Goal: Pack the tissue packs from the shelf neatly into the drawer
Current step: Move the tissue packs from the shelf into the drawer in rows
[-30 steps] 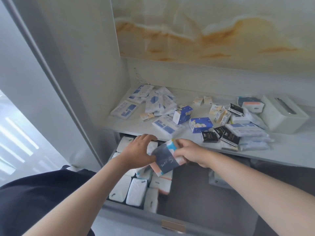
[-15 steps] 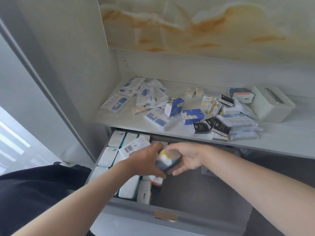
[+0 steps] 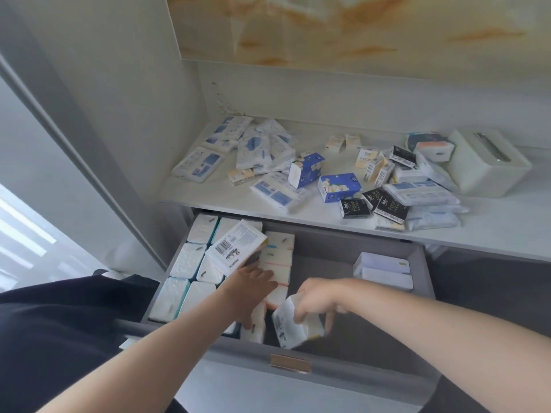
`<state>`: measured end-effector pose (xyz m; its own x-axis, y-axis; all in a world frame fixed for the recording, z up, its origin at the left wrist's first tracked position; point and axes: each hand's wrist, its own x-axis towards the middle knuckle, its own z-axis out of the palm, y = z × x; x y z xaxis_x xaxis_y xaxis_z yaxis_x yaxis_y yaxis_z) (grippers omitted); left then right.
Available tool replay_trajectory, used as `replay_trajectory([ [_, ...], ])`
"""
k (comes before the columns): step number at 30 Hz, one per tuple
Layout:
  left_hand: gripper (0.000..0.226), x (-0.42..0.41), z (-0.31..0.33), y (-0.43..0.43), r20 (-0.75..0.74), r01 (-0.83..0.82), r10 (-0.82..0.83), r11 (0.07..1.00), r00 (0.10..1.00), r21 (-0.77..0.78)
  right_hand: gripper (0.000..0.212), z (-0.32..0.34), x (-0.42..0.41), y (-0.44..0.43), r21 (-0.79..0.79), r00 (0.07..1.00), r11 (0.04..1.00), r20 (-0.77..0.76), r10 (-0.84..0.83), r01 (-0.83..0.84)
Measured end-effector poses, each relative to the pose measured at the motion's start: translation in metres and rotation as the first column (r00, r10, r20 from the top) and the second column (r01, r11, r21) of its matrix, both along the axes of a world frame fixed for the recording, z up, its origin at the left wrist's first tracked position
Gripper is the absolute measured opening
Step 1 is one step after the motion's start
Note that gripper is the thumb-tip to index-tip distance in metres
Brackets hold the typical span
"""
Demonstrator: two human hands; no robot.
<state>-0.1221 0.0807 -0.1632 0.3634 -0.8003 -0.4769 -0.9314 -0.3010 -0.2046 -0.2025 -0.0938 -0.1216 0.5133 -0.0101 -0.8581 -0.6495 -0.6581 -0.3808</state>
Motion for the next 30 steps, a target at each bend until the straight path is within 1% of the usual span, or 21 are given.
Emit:
replay_trajectory([
  [2, 0.102, 0.001, -0.001, 0.002, -0.042, -0.044, 0.042, 0.999, 0.998, -0.029, 0.042, -0.016, -0.003, 0.008, 0.069, 0.990, 0.988, -0.027, -0.140, 0.142],
  [5, 0.102, 0.002, -0.001, 0.007, -0.089, -0.084, 0.079, 0.995, 0.993, -0.055, 0.040, -0.035, -0.006, 0.022, 0.191, 0.945, 0.925, -0.072, -0.320, 0.328],
  [7, 0.101, 0.004, -0.001, 0.009, -0.092, -0.081, 0.076, 0.995, 0.993, -0.060, 0.035, -0.043, -0.005, 0.027, 0.240, 0.929, 0.897, -0.088, -0.360, 0.371],
  [10, 0.097, 0.005, -0.001, 0.010, -0.102, -0.078, 0.071, 0.995, 0.992, -0.065, 0.020, -0.050, -0.003, 0.027, 0.342, 0.922, 0.857, -0.136, -0.361, 0.386],
  [11, 0.095, 0.005, -0.001, 0.010, -0.117, -0.089, 0.080, 0.994, 0.990, -0.070, 0.020, -0.054, -0.003, 0.026, 0.367, 0.921, 0.844, -0.145, -0.363, 0.390],
  [13, 0.089, 0.005, -0.002, 0.010, -0.170, -0.134, 0.117, 0.987, 0.978, -0.093, 0.024, -0.063, -0.003, 0.030, 0.345, 0.912, 0.845, -0.130, -0.389, 0.409],
  [15, 0.089, 0.005, -0.003, 0.009, -0.221, -0.174, 0.147, 0.979, 0.964, -0.109, 0.037, -0.073, -0.005, 0.040, 0.242, 0.908, 0.876, -0.063, -0.414, 0.416],
  [17, 0.099, 0.003, -0.005, 0.008, -0.216, -0.179, 0.153, 0.978, 0.964, -0.109, 0.048, -0.081, -0.008, 0.050, 0.161, 0.903, 0.891, -0.001, -0.430, 0.424],
  [19, 0.113, 0.000, -0.008, 0.009, -0.161, -0.167, 0.149, 0.980, 0.976, -0.105, 0.055, -0.084, -0.009, 0.051, 0.169, 0.886, 0.877, 0.037, -0.462, 0.450],
  [20, 0.118, -0.001, -0.010, 0.009, -0.126, -0.153, 0.139, 0.982, 0.982, -0.112, 0.065, -0.086, -0.008, 0.048, 0.163, 0.893, 0.888, 0.070, -0.444, 0.429],
  [22, 0.124, -0.004, -0.016, 0.008, -0.075, -0.138, 0.129, 0.981, 0.989, -0.134, 0.092, -0.082, -0.008, 0.043, 0.075, 0.935, 0.951, 0.170, -0.310, 0.301],
  [24, 0.125, -0.003, -0.020, 0.005, -0.053, -0.138, 0.131, 0.977, 0.990, -0.161, 0.120, -0.077, -0.009, 0.040, -0.074, 0.937, 0.981, 0.319, -0.146, 0.179],
  [25, 0.126, -0.003, -0.021, 0.004, -0.049, -0.136, 0.130, 0.976, 0.990, -0.168, 0.128, -0.074, -0.010, 0.041, -0.174, 0.924, 0.978, 0.380, -0.038, 0.112],
  [27, 0.128, -0.002, -0.025, 0.003, -0.028, -0.126, 0.123, 0.976, 0.992, -0.176, 0.129, -0.069, -0.011, 0.043, -0.391, 0.868, 0.920, 0.454, 0.204, -0.012],
  [28, 0.129, -0.001, -0.026, 0.003, -0.020, -0.121, 0.119, 0.977, 0.993, -0.173, 0.126, -0.067, -0.011, 0.044, -0.454, 0.844, 0.890, 0.457, 0.281, -0.051],
  [30, 0.126, -0.001, -0.022, 0.003, -0.047, -0.128, 0.122, 0.979, 0.991, -0.159, 0.117, -0.065, -0.008, 0.044, -0.487, 0.849, 0.869, 0.418, 0.324, -0.092],
])
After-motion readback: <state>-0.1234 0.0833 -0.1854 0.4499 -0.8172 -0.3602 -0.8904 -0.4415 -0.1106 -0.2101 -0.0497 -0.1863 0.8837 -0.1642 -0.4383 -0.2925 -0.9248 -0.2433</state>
